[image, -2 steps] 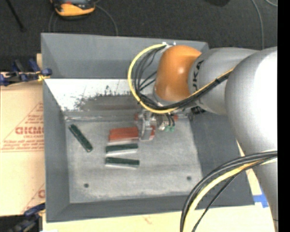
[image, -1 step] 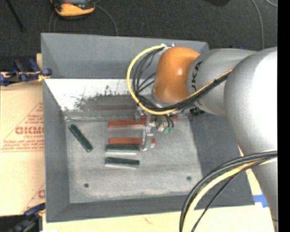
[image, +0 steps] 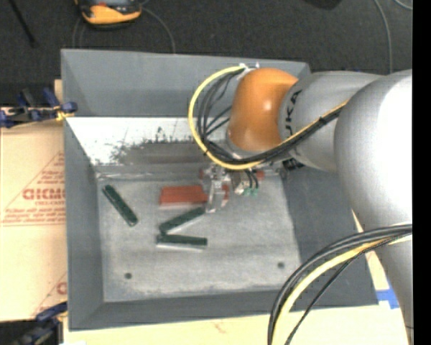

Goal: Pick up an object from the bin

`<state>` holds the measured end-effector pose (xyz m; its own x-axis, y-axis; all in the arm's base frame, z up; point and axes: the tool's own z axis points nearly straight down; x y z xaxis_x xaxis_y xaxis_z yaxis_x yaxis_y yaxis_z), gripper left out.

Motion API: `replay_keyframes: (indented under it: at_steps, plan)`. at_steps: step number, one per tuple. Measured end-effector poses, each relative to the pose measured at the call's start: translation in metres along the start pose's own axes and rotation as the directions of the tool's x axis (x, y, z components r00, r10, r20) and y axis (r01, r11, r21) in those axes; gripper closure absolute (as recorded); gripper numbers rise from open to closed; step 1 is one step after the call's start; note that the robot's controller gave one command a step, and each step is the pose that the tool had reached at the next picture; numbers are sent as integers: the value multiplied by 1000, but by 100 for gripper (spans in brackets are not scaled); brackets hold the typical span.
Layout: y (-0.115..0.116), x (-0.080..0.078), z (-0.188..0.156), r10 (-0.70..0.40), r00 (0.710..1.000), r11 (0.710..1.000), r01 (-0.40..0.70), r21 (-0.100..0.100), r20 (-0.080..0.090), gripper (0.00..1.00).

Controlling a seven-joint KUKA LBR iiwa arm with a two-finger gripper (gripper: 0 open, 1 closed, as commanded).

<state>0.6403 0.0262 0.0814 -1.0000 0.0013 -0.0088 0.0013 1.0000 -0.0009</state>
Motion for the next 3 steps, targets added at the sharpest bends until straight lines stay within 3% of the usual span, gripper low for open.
replay_keyframes:
  at_steps: [3]
  plan:
    - [0,4,-8,4,1000,1000,-4,0,-8,100]
